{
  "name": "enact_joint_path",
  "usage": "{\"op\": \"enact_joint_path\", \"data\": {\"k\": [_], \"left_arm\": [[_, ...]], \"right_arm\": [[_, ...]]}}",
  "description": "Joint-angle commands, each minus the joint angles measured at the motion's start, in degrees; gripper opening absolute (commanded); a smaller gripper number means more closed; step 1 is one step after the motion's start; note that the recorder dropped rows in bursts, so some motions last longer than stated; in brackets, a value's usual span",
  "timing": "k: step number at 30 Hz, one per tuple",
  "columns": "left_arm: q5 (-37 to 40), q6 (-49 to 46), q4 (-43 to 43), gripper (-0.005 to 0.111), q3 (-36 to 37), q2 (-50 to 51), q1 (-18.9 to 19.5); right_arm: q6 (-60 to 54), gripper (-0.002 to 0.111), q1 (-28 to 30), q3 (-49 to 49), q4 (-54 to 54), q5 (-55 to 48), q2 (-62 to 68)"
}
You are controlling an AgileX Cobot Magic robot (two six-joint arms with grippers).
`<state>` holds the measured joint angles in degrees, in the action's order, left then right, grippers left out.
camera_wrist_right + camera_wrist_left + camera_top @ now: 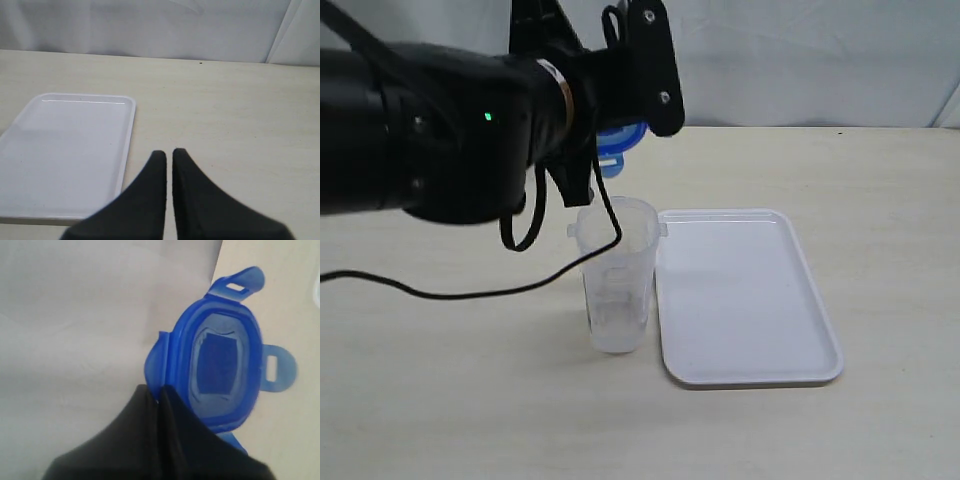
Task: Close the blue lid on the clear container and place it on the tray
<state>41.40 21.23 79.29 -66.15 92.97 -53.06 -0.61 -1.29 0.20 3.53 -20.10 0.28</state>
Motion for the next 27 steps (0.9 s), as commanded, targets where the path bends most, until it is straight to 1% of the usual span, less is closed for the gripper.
{"op": "enact_joint_path", "data": {"k": [1,9,11,18,20,24,27], "left_arm": [[5.78,4.53,7.32,0.000,2.74,-0.19,-3.48],[7.12,4.51,7.20,0.000,3.87,-0.19,-7.62],[6.91,5.07,7.20,0.000,3.87,-0.19,-7.83],[5.97,7.27,7.35,0.000,3.87,-0.19,-7.83],[5.97,8.77,8.63,0.000,3.87,-0.19,-7.83],[5.97,14.92,13.28,0.000,3.87,0.04,-5.95],[4.93,15.76,14.11,0.000,3.87,0.35,-3.69]], "right_arm": [[0.19,0.005,0.45,-0.20,-0.10,0.25,-0.28],[0.19,0.005,0.45,-0.20,-0.10,0.25,-0.28],[0.19,0.005,0.45,-0.20,-0.10,0.25,-0.28],[0.19,0.005,0.45,-0.20,-0.10,0.25,-0.28],[0.19,0.005,0.45,-0.20,-0.10,0.25,-0.28],[0.19,0.005,0.45,-0.20,-0.10,0.25,-0.28],[0.19,0.005,0.45,-0.20,-0.10,0.25,-0.28]]}}
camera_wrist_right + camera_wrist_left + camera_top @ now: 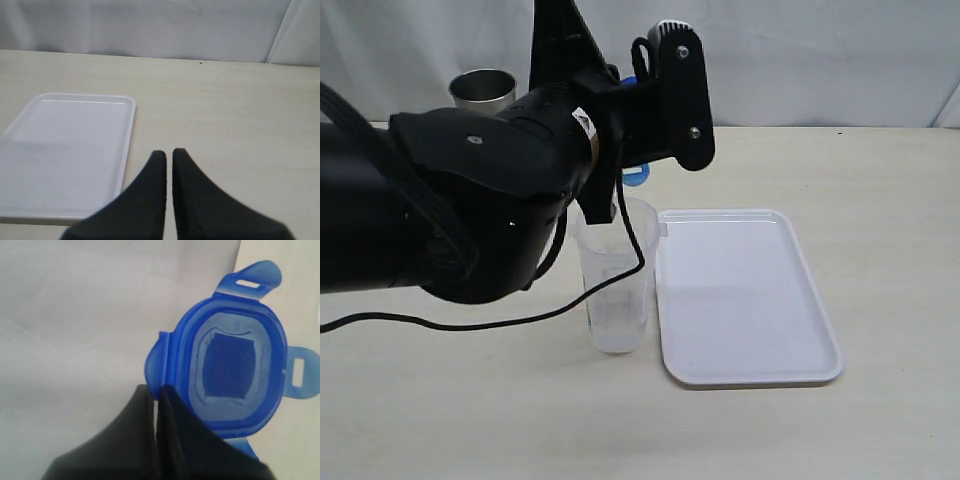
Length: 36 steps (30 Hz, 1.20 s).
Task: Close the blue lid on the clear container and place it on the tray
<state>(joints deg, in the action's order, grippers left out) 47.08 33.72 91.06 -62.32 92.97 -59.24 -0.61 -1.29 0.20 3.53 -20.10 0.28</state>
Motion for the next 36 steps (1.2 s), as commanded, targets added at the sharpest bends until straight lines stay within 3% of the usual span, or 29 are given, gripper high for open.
{"op": "enact_joint_path", "data": {"k": [1,17,21,28,36], "left_arm": [[-1.00,3.84,2.33,0.000,0.04,0.35,3.21],[-2.67,7.72,3.95,0.000,5.00,0.35,3.81],[-2.58,7.33,4.64,0.000,5.00,0.35,1.25],[0.18,6.55,4.13,0.000,5.00,0.21,1.00],[2.94,3.59,4.75,0.000,5.00,0.21,-3.18]], "right_arm": [[0.19,0.005,0.45,-0.20,-0.10,0.25,-0.28],[0.19,0.005,0.45,-0.20,-0.10,0.25,-0.28],[0.19,0.005,0.45,-0.20,-0.10,0.25,-0.28],[0.19,0.005,0.45,-0.20,-0.10,0.25,-0.28],[0.19,0.005,0.45,-0.20,-0.21,0.25,-0.28]]}}
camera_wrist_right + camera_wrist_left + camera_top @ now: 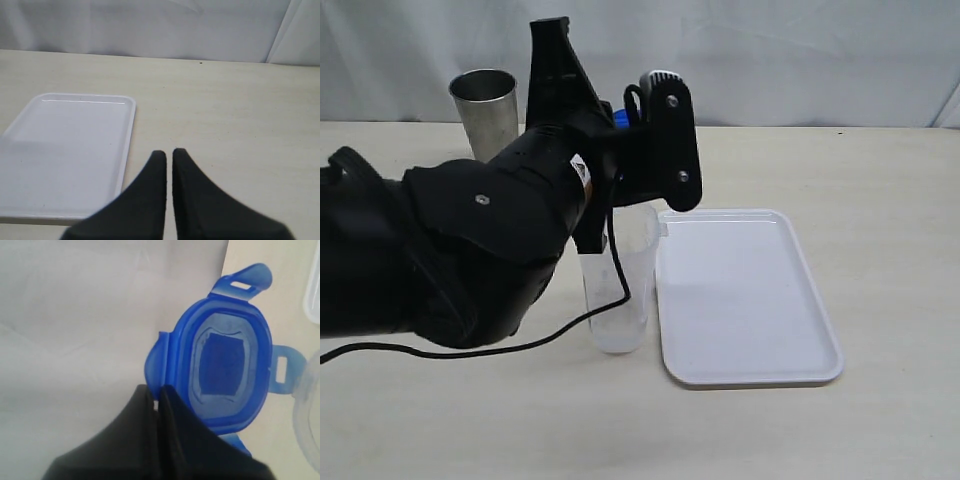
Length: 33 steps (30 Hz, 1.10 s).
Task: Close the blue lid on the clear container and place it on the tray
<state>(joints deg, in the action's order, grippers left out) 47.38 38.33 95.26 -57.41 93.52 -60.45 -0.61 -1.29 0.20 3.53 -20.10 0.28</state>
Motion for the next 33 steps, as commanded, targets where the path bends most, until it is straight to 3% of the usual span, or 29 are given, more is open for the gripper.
{"op": "enact_joint_path", "data": {"k": [1,21,33], "left_arm": [[3.62,-1.11,1.02,0.000,0.09,-0.33,-2.31],[7.51,-0.81,2.23,0.000,0.09,-0.33,-2.56],[5.91,-0.07,0.02,0.000,0.09,-0.22,-0.29]], "right_arm": [[0.19,0.005,0.45,-0.20,-0.21,0.25,-0.28],[0.19,0.005,0.45,-0.20,-0.21,0.25,-0.28],[0.19,0.005,0.45,-0.20,-0.21,0.25,-0.28]]}}
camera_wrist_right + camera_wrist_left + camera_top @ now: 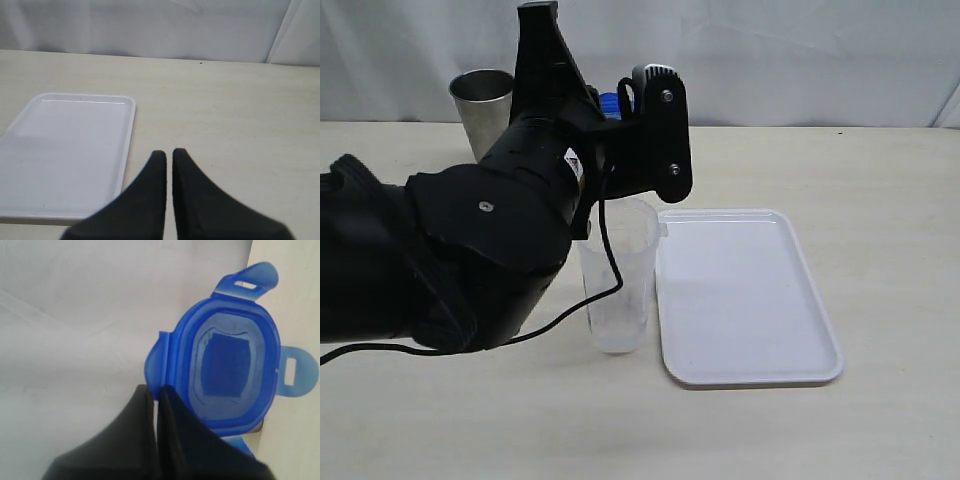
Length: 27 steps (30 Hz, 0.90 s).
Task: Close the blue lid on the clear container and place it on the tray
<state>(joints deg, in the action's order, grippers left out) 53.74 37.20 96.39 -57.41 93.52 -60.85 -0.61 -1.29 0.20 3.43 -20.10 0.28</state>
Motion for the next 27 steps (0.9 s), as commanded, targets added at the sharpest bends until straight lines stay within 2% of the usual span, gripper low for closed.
{"op": "enact_joint_path", "data": {"k": [1,12,15,27], "left_arm": [[-1.56,0.96,-2.84,0.000,0.09,-0.22,0.11],[-0.19,9.05,3.38,0.000,2.93,-0.33,-0.09],[-1.02,9.48,3.56,0.000,2.93,-0.33,-1.17],[-1.58,9.64,3.42,0.000,2.93,-0.33,-1.16]], "right_arm": [[0.19,0.005,0.45,-0.20,-0.11,0.25,-0.28],[0.19,0.005,0.45,-0.20,-0.11,0.25,-0.28],[0.19,0.005,0.45,-0.20,-0.11,0.25,-0.28],[0.19,0.005,0.45,-0.20,-0.11,0.25,-0.28]]}}
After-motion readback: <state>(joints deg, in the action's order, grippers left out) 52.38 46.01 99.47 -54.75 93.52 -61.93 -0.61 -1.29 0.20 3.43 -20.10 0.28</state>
